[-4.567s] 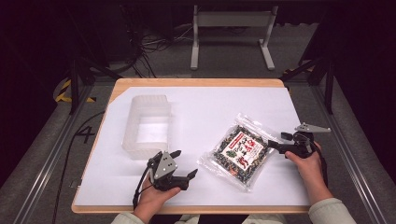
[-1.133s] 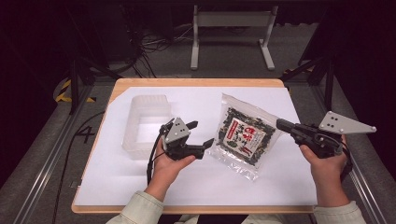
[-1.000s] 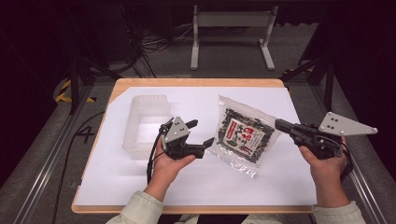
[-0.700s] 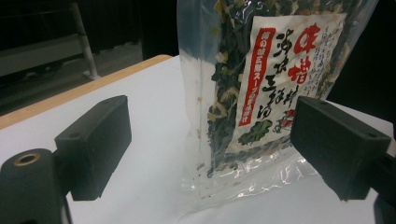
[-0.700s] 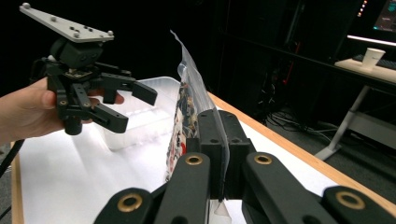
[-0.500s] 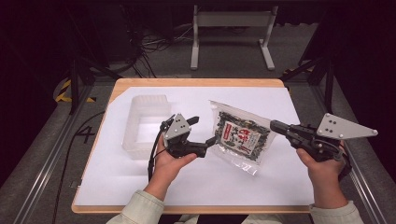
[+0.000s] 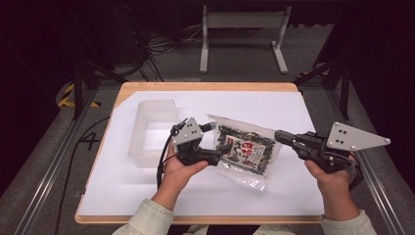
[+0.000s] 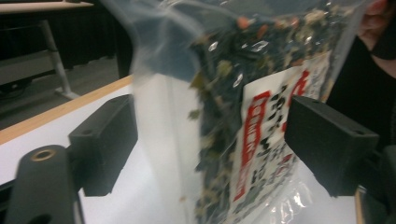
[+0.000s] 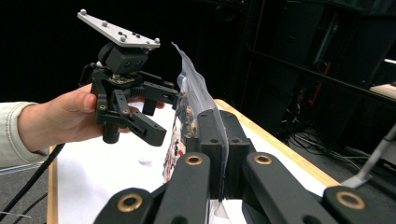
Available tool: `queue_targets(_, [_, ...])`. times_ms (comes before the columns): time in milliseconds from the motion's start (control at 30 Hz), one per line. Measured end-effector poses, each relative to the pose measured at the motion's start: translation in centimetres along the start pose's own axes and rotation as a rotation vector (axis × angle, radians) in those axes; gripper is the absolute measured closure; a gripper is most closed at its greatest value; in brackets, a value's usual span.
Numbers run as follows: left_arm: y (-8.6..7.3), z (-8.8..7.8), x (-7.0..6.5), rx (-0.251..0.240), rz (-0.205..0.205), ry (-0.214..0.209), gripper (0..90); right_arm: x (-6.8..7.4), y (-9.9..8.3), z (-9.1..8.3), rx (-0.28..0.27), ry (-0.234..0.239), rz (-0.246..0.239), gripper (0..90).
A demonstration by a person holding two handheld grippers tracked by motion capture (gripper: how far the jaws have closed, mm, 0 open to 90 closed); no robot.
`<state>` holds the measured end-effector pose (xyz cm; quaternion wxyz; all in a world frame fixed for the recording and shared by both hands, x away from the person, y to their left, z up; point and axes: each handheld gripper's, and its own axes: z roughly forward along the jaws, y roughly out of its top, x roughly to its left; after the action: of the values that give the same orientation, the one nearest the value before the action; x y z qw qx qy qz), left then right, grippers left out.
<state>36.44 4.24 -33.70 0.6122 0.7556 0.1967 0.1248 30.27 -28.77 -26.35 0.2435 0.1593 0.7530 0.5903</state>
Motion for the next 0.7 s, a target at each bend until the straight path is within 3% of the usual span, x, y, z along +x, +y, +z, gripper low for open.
queue_targets(300, [0.01, -0.50, 0.14, -0.018, 0.004, -0.031, 25.0, -0.24, -0.13, 0.40, -0.035, 0.018, 0.019, 90.0])
queue_targets(500, [-0.04, -0.40, -0.16, -0.004, 0.024, -0.033, 34.3, -0.35, -0.30, 0.30, -0.048, 0.010, 0.027, 90.0])
queue_targets(700, [0.10, -0.52, -0.05, 0.016, 0.017, -0.080, 46.4, -0.65, -0.59, 0.40, -0.048, -0.001, 0.046, 90.0])
